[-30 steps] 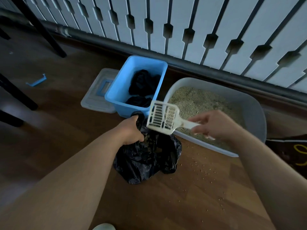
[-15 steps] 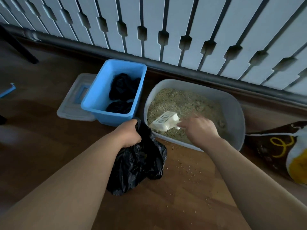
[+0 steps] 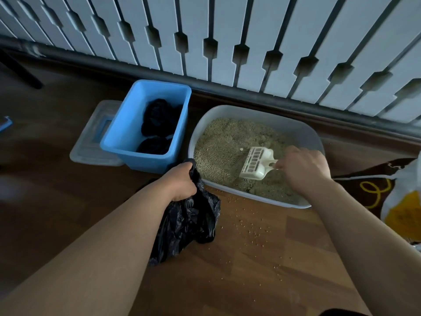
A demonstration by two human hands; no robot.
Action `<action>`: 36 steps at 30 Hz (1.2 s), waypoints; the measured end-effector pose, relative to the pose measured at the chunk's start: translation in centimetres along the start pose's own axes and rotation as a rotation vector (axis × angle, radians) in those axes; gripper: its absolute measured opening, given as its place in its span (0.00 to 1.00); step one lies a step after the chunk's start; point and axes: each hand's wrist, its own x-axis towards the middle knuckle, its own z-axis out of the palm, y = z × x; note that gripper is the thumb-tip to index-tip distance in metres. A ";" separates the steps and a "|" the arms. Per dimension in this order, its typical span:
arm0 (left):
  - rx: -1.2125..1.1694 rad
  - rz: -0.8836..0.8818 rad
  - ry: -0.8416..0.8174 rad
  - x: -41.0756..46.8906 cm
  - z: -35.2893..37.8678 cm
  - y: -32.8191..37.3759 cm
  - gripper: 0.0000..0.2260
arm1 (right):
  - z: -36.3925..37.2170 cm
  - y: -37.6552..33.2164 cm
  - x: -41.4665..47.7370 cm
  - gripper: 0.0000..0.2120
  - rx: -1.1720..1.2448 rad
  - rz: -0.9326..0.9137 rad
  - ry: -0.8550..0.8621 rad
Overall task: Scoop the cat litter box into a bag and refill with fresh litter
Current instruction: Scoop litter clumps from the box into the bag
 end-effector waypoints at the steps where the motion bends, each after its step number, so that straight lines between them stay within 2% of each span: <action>1: -0.008 0.000 -0.013 0.0 0.1 0.1 0.34 | -0.2 0.7 -0.1 0.22 0.077 0.049 -0.011; 3: -0.030 -0.002 -0.032 -0.1 0.3 0.1 0.35 | -1.1 2.0 -0.3 0.24 0.258 0.142 -0.037; 5: -0.029 -0.004 -0.030 0.0 0.5 0.3 0.36 | -2.2 3.2 -0.2 0.22 0.345 0.183 -0.070; 9: 0.016 0.011 -0.003 0.5 0.6 0.6 0.36 | -3.5 4.0 -0.3 0.18 0.298 0.214 -0.168; 12: 0.029 0.036 0.000 0.7 0.5 0.7 0.36 | -3.2 4.2 0.0 0.08 0.256 0.254 -0.318; 15: 0.039 0.044 0.000 1.1 0.3 0.6 0.35 | -1.3 4.1 0.8 0.14 0.291 0.278 -0.489; 17: 0.057 0.045 0.001 1.4 0.3 0.5 0.35 | 0.6 4.1 1.5 0.13 0.352 0.290 -0.530; 22: 0.107 0.025 0.007 2.0 0.1 0.0 0.35 | 3.6 3.3 2.0 0.12 0.602 0.333 -0.508; 26: 0.101 0.016 -0.018 2.3 -0.1 -0.4 0.36 | 5.0 0.8 1.1 0.04 1.009 0.445 -0.360; 30: 0.101 0.017 -0.029 2.9 -0.6 -0.7 0.34 | 6.5 -3.2 0.8 0.09 1.265 0.490 -0.281; 33: 0.097 0.019 -0.032 3.1 -0.7 -0.9 0.34 | 6.7 -5.0 0.9 0.06 1.362 0.551 -0.206; 36: 0.075 0.040 -0.018 3.2 -0.7 -0.9 0.32 | 7.1 -5.1 0.3 0.09 1.411 0.581 -0.139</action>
